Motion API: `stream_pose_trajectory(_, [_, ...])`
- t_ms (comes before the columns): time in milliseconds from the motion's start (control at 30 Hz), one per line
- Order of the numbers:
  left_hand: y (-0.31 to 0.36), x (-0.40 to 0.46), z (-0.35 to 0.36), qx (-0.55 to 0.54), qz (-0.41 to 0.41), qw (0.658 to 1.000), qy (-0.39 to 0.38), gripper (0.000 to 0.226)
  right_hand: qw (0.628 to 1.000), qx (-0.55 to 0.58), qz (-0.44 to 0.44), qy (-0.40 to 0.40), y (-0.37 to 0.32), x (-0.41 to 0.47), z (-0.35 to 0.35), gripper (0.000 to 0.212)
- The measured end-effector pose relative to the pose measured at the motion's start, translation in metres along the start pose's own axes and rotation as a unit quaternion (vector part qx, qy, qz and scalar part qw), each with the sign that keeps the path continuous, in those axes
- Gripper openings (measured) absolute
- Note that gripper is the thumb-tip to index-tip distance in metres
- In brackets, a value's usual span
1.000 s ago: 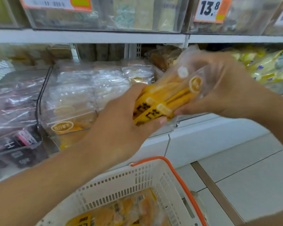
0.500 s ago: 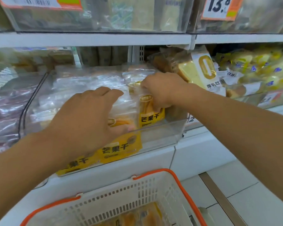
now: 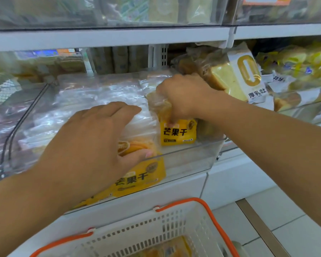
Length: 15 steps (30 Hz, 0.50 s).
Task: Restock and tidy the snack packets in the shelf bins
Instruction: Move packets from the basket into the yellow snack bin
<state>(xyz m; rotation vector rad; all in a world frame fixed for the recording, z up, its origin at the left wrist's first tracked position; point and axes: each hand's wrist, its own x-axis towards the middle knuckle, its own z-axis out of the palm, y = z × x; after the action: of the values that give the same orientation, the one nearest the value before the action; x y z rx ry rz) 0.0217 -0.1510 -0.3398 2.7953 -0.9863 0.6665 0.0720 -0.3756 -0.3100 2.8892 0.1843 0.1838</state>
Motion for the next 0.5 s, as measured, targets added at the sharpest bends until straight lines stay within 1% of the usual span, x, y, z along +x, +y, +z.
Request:
stream_pose_trajectory(67, [-0.001,-0.001,0.001,-0.002,0.003,1.0,0.001,0.079,1.0,0.0,-0.004,0.017,0.007,0.001,0.001,0.076])
stream_pose_trajectory(100, [-0.001,-0.002,0.001,-0.001,0.004,1.0,0.005,0.079,1.0,0.006,-0.02,0.017,0.009,0.001,0.004,0.082])
stream_pose_trajectory(200, [-0.002,-0.004,0.001,0.006,0.012,1.0,0.012,0.079,0.998,0.034,-0.058,-0.008,0.008,-0.004,0.007,0.113])
stream_pose_trajectory(267, [-0.002,-0.004,0.001,0.004,0.014,1.0,0.015,0.078,0.997,0.003,-0.075,-0.009,0.006,-0.008,0.007,0.126])
stream_pose_trajectory(333, [-0.001,-0.004,0.001,0.005,0.013,1.0,0.02,0.078,0.994,-0.047,-0.095,0.007,0.003,-0.009,0.008,0.131])
stream_pose_trajectory(400, [0.0,-0.004,0.0,0.009,0.011,1.0,0.018,0.079,0.993,-0.069,-0.095,0.023,0.002,-0.01,0.01,0.13])
stream_pose_trajectory(500, [0.0,-0.003,-0.001,0.008,0.009,1.0,0.014,0.08,0.986,-0.118,-0.085,0.08,0.0,-0.012,0.016,0.126])
